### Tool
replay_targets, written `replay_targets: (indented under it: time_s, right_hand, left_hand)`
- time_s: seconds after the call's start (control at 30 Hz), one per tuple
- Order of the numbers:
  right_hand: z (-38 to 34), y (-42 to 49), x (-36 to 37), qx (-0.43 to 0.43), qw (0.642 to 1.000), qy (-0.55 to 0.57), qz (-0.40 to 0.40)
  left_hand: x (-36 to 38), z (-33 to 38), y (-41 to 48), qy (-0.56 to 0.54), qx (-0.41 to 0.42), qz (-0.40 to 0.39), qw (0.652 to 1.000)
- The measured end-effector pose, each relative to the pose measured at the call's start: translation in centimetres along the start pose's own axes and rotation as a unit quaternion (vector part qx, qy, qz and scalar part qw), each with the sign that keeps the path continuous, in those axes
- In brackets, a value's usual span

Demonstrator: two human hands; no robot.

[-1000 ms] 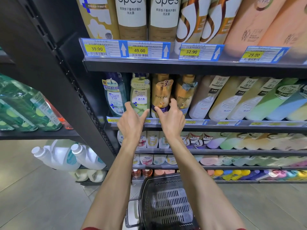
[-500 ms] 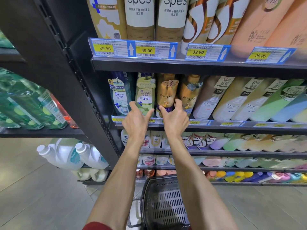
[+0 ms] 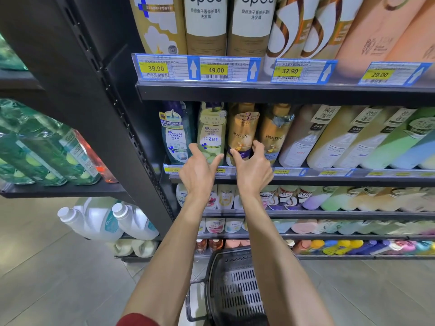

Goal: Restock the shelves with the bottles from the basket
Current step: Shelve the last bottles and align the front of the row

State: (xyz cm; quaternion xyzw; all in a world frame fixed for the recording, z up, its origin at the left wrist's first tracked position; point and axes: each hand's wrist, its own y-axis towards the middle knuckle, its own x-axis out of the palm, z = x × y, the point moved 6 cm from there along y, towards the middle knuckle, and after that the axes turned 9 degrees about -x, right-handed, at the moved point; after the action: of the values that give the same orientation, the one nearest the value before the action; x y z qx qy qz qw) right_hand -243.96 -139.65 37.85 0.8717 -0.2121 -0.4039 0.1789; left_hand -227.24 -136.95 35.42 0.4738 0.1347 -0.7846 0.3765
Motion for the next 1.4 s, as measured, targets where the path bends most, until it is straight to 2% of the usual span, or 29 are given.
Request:
replay_targets:
  time_s: [0.33,0.6,0.73,0.83,0.97,1.1,1.2,1.4]
  right_hand:
    - [0.5,-0.1,-0.1,-0.027,0.999,0.022,-0.033]
    - [1.0,0.3,-0.7,-0.046,0.997,0.044,-0.046]
    - [0.9,-0.4,-1.7,-0.056,0.996,0.069,-0.021]
    - [0.3,-1.7,-2.1,-0.095,0.989,0.112,-0.019]
    - [-2.2,-3.4,-1.2,-0.134,0.98,0.135,-0.055]
    - [-5.6,-4.1,0.4,-0.17,0.97,0.135,-0.107]
    - [-6.5,-3.8,0.9,-0.155,0.976,0.112,-0.105]
    - [-7.4,-2.0,0.9,-0.133,0.985,0.057,-0.09]
  left_hand:
    - [-0.3,-0.1,-0.3,-0.017,0.008,-0.008,1.0]
    - [-1.5,-1.1,-0.4,-0.092,0.015,-0.026,0.995]
    - [-3.1,-2.1,-0.6,-0.118,0.033,0.0,0.992]
    - [-4.4,-3.7,-0.6,-0.18,0.036,0.025,0.983]
    - [-6.1,-5.2,-0.6,-0.227,0.036,0.078,0.97]
    - [-6.8,-4.7,-1.0,-0.25,0.082,0.118,0.958]
    - [-6.8,-4.3,-0.3,-0.255,0.095,0.104,0.957]
    - [-5.1,-3.9,1.6,-0.243,0.061,0.036,0.967]
